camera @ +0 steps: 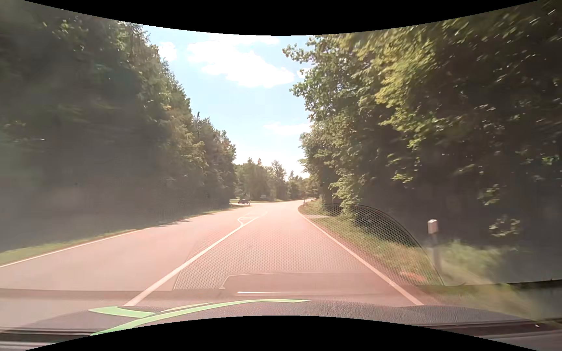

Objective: Follow the waypoints while adhering to traffic rules and regulations

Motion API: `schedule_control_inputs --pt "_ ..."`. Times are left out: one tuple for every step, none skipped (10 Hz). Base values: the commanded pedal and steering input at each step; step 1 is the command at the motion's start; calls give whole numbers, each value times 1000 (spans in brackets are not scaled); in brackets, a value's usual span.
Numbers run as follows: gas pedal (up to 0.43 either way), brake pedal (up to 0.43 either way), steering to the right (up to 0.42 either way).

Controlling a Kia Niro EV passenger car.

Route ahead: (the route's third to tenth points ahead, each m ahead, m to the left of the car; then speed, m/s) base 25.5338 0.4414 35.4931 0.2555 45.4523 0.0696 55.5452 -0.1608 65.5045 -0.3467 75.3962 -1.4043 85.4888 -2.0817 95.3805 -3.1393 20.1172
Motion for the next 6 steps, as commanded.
schedule_control_inputs --pt "47 0 1" --pt "47 0 1" --pt "47 0 1" --pt "47 0 1" --pt "59 0 1" --pt "59 0 1"
